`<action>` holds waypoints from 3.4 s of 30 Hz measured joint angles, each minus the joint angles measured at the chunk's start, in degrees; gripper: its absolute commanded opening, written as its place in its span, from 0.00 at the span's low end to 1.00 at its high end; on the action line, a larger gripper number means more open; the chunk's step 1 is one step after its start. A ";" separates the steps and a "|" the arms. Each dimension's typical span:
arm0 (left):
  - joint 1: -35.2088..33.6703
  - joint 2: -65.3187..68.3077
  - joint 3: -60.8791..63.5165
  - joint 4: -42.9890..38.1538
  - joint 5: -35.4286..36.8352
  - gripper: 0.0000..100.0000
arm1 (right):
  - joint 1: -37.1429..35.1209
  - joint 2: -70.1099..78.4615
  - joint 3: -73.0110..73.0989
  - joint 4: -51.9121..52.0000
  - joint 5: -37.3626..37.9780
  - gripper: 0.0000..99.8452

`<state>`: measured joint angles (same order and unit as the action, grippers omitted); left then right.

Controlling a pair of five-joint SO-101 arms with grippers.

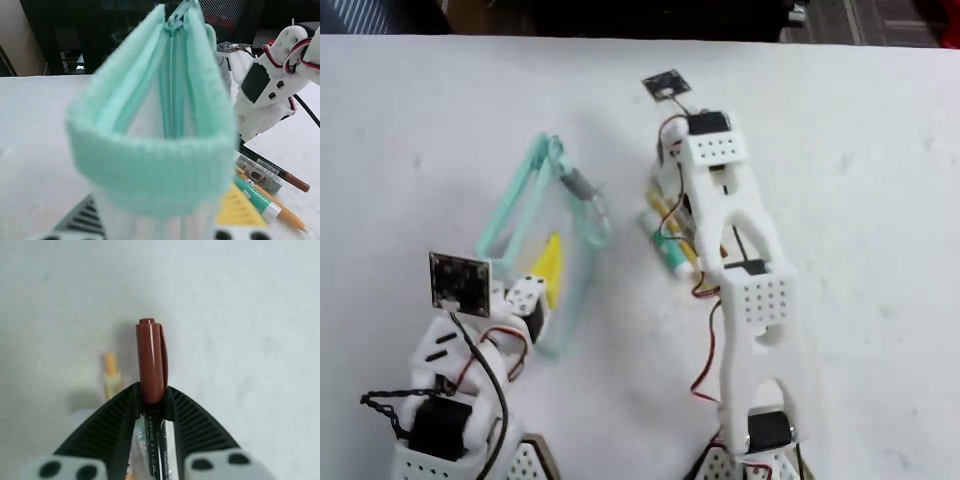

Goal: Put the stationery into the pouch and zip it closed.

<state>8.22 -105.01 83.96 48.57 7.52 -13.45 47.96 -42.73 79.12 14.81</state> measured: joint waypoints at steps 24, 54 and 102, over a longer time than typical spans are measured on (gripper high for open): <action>0.00 0.00 0.00 0.00 0.00 0.16 | 0.18 -12.48 0.00 11.16 -9.41 0.02; 0.00 0.00 0.00 0.00 0.00 0.16 | -7.03 -48.97 27.16 9.93 -9.76 0.02; 8.00 -0.09 -1.49 5.19 -3.69 0.25 | -40.18 -112.09 69.27 -53.19 -9.32 0.02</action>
<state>16.22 -105.10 82.46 53.76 3.82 -53.63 -64.13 26.55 25.93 5.49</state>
